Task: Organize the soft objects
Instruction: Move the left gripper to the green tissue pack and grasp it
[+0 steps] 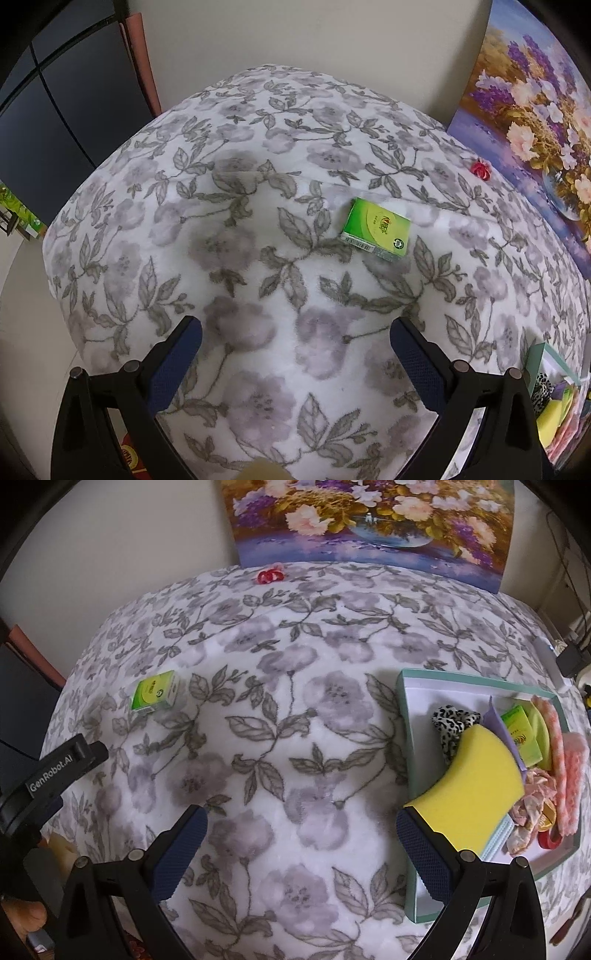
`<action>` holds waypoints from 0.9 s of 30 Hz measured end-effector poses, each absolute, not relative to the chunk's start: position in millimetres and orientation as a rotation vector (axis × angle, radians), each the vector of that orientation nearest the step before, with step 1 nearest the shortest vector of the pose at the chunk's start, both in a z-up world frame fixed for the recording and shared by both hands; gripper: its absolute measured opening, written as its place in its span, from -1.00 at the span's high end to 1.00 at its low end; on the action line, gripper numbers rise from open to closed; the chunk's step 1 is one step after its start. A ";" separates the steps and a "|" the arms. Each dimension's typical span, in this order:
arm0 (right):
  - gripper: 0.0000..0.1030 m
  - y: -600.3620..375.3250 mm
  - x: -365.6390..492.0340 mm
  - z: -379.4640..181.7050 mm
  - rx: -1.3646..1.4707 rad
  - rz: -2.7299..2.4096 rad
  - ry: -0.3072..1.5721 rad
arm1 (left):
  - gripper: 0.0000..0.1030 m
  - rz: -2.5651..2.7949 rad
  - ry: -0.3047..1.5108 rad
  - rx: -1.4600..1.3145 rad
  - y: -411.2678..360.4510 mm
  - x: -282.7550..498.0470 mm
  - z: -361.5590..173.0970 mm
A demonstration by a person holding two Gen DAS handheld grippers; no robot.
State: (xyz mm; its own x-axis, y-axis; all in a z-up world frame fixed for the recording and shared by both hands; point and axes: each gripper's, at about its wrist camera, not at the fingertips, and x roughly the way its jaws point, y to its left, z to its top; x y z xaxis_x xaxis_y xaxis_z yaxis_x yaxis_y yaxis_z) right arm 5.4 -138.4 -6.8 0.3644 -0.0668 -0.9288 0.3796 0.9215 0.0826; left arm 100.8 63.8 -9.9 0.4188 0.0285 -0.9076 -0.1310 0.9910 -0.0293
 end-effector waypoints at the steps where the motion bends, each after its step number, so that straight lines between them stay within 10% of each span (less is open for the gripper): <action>1: -1.00 -137.7 6.2 -7.3 0.302 -0.291 1.167 | -0.97 0.097 1.134 -0.106 64.6 101.5 -10.1; 27: -1.00 -161.1 101.5 -50.0 0.346 -0.238 1.164 | -0.97 -0.136 1.151 0.028 20.3 195.3 -73.5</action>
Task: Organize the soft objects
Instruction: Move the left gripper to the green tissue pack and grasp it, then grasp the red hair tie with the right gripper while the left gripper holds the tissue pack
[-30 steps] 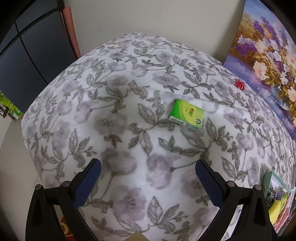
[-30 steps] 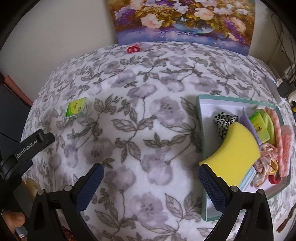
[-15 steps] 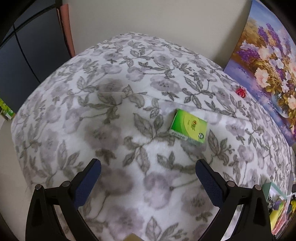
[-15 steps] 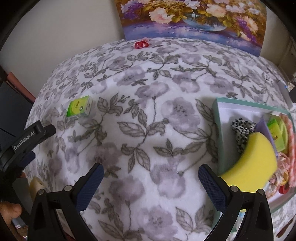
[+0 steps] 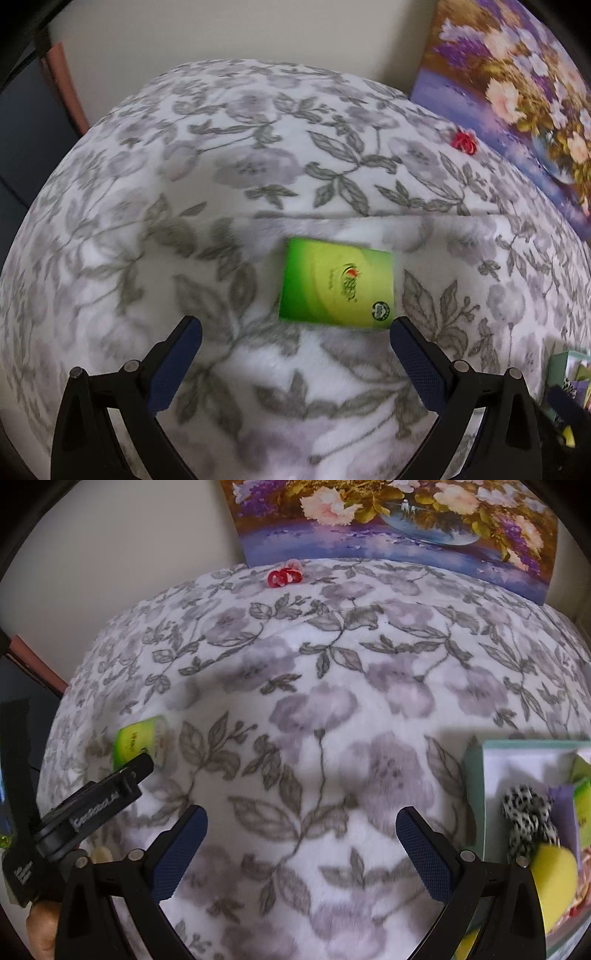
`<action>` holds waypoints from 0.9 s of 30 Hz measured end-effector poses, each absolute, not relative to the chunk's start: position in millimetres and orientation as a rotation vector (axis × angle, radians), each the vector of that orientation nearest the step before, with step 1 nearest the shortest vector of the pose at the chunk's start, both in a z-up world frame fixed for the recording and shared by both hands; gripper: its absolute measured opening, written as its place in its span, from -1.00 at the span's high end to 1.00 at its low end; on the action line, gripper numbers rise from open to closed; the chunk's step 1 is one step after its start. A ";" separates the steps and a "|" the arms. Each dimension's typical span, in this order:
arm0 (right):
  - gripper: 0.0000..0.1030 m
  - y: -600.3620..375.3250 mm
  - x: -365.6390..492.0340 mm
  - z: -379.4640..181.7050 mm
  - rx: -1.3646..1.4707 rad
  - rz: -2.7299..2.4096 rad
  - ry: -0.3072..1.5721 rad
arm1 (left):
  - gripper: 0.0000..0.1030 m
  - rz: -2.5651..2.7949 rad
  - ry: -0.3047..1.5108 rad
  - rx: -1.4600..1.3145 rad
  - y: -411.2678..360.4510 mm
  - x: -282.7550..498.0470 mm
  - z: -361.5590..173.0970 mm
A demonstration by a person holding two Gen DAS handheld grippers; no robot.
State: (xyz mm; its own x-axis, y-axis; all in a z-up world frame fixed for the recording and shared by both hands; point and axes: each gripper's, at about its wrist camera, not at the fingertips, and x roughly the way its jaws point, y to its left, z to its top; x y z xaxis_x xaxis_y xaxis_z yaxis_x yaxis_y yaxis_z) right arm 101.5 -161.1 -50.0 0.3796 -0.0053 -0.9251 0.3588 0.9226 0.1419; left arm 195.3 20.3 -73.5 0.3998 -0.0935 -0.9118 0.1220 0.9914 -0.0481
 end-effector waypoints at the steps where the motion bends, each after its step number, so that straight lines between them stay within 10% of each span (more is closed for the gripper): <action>1: -1.00 -162.5 104.8 -52.5 0.342 -0.242 1.167 | -0.97 -0.144 1.154 0.031 18.7 197.6 -75.0; 15: -1.00 -165.3 130.0 -55.6 0.289 -0.259 1.184 | -0.49 -0.205 1.143 0.098 5.6 207.4 -85.4; 27: -1.00 -164.0 149.6 -49.6 0.244 -0.291 1.196 | -0.48 -0.257 1.147 0.092 9.2 220.6 -79.5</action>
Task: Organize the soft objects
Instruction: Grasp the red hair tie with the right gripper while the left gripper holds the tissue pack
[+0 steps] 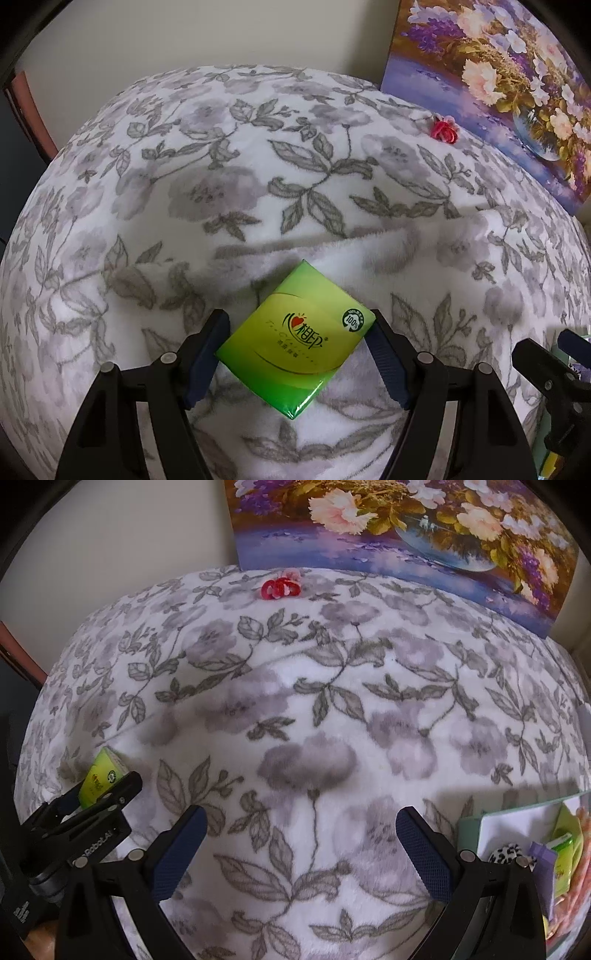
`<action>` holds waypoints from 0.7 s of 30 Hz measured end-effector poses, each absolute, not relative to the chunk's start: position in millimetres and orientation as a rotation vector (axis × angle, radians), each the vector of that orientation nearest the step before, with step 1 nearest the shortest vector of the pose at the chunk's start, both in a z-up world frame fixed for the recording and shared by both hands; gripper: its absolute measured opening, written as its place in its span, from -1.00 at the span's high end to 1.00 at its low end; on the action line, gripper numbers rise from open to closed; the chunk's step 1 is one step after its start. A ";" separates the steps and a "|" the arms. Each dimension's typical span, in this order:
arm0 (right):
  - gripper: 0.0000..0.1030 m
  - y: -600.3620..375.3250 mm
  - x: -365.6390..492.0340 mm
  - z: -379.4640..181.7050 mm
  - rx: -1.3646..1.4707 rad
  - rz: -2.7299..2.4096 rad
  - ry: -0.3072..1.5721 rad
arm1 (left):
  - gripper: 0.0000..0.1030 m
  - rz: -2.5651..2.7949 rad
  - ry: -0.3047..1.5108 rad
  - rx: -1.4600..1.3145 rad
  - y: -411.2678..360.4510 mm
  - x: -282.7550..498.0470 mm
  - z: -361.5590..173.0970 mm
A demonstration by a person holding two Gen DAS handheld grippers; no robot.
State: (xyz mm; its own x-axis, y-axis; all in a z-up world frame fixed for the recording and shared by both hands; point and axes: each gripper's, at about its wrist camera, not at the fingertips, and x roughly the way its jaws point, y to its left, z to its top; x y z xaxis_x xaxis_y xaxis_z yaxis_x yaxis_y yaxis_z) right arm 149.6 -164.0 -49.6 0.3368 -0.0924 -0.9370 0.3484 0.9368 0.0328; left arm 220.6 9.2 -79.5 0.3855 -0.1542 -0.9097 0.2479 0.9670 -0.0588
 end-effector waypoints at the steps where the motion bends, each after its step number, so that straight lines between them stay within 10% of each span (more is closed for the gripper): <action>1: -1.00 -164.0 152.5 -49.9 0.243 -0.290 1.197 | -0.48 -0.260 1.146 0.093 9.0 222.8 -78.5; 21: -1.00 -193.3 235.5 -18.0 0.238 -0.298 1.098 | -0.47 -0.286 1.040 -0.005 4.8 310.9 -21.0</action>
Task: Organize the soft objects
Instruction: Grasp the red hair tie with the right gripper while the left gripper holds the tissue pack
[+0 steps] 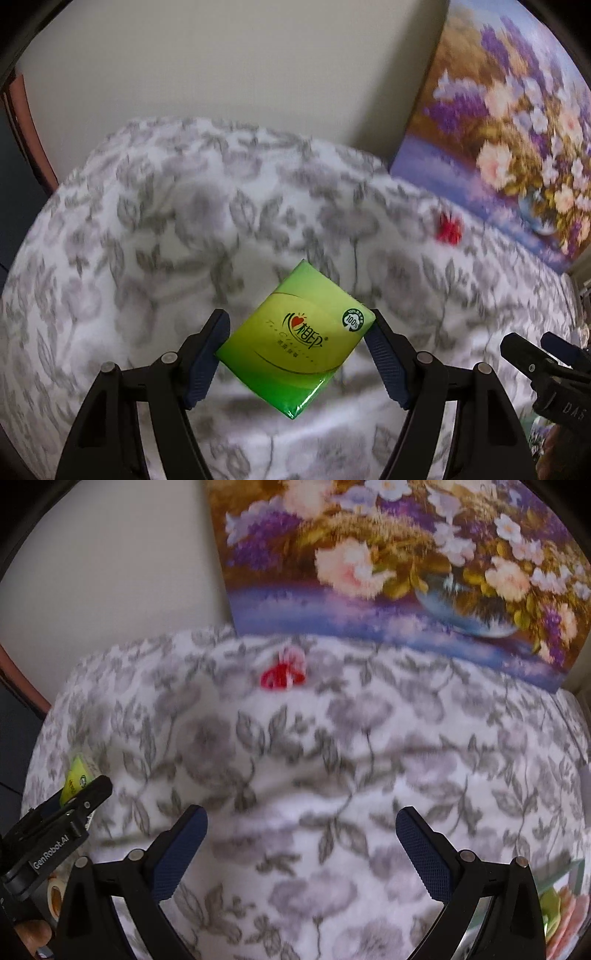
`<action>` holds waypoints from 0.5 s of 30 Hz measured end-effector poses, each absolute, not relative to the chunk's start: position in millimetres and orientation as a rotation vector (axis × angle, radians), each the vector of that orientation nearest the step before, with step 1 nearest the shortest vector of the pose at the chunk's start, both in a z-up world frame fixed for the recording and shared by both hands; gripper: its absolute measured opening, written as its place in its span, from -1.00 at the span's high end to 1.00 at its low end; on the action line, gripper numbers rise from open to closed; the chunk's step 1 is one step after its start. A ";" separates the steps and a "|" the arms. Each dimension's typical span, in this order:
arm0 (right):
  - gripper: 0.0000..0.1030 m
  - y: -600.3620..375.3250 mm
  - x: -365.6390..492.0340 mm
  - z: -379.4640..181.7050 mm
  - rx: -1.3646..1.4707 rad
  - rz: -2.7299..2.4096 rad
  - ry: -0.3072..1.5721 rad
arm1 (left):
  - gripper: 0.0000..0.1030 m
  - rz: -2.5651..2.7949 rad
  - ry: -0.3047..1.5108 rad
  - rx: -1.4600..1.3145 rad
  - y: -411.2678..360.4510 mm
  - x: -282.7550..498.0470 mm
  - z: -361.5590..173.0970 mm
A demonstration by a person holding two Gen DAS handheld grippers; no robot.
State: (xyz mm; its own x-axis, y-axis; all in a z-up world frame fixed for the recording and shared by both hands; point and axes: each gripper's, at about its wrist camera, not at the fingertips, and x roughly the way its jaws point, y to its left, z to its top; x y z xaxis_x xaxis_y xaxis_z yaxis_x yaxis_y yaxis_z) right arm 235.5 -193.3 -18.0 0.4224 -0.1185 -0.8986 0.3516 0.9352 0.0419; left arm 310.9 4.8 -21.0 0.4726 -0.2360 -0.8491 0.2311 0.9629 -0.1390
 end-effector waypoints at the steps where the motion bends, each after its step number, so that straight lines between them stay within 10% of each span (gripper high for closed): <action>1: -1.00 -196.3 240.8 -16.0 0.244 -0.295 1.086 | -0.47 -0.284 1.026 -0.016 6.3 316.7 -16.3; 15: -0.38 -230.0 326.2 -59.3 0.392 -0.266 1.034 | -0.47 -0.320 0.979 -0.056 5.4 356.4 -24.7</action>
